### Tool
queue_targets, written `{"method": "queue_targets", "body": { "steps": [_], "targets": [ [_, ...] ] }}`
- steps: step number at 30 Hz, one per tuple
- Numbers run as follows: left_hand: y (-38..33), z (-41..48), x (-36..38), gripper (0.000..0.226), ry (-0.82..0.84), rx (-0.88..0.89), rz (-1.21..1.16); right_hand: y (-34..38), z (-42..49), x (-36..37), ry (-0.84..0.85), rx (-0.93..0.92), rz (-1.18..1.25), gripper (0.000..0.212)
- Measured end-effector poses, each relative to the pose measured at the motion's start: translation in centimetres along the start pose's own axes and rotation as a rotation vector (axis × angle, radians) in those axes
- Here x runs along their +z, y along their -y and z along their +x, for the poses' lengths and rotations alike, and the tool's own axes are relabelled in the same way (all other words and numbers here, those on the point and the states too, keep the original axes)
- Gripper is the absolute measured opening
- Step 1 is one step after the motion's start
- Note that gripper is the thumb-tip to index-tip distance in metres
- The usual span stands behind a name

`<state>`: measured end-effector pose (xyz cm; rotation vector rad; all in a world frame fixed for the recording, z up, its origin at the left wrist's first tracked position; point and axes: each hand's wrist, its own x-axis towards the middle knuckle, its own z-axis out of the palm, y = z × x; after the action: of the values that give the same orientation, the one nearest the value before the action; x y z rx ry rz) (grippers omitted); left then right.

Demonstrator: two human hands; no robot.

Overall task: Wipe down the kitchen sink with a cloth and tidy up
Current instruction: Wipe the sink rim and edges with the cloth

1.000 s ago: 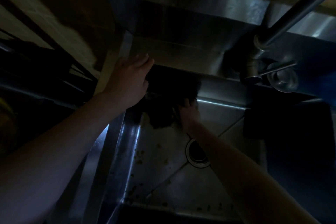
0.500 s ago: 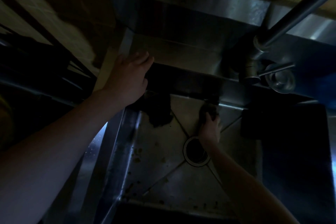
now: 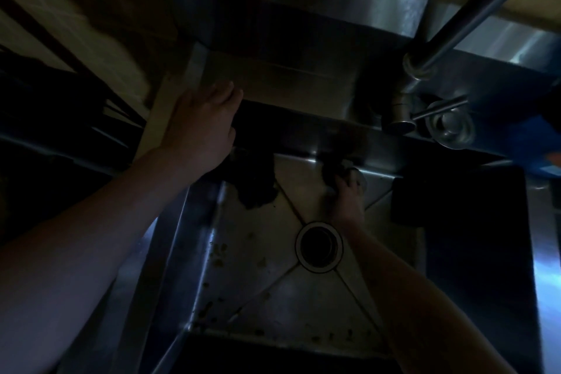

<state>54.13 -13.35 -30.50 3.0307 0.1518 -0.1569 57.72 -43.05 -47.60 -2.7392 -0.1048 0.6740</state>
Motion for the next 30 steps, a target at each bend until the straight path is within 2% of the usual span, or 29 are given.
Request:
{"method": "queue_targets", "body": {
  "steps": [4, 7, 9, 12, 15, 17, 20, 24, 26, 30],
  "targets": [
    [-2.5, -0.2, 0.2, 0.069, -0.016, -0.095, -0.015, -3.1, 0.9, -2.1, -0.065, 0.176, 0.126, 0.057],
    [-5.7, 0.4, 0.4, 0.075, -0.012, -0.007, -0.017, -1.8, 0.8, -1.5, -0.11, 0.299, 0.184, 0.054],
    [-8.1, 1.2, 0.5, 0.073, -0.012, 0.043, -0.028, -0.1, -0.3, 0.4, -0.105, 0.207, 0.146, 0.056],
    [-10.2, 1.8, 0.7, 0.07, 0.009, 0.083, -0.026, 1.3, -1.9, 2.8, -0.027, -0.087, -0.002, 0.059],
    [-10.2, 1.9, 0.7, 0.068, 0.034, 0.09, -0.012, -0.9, -0.5, 1.1, 0.028, -0.272, -0.209, 0.053],
    [-10.1, 1.9, 0.5, 0.066, 0.061, 0.088, -0.036, -2.6, 0.3, -0.9, -0.003, -0.225, -0.136, 0.052],
    [-10.1, 1.8, 0.2, 0.069, 0.096, 0.075, -0.073, -4.1, 1.1, -3.0, -0.113, 0.01, 0.073, 0.056],
    [-10.2, 1.7, 0.1, 0.073, 0.087, 0.071, -0.105, -3.8, 2.5, -3.5, -0.104, 0.189, 0.04, 0.062],
    [-10.4, 1.7, 0.2, 0.072, 0.088, 0.066, -0.101, -3.9, 2.9, -3.5, -0.096, 0.164, 0.039, 0.061],
    [-10.4, 1.8, 0.4, 0.077, 0.094, 0.054, -0.073, -5.1, 0.7, -2.0, 0.011, -0.051, -0.089, 0.053]
  ]
}}
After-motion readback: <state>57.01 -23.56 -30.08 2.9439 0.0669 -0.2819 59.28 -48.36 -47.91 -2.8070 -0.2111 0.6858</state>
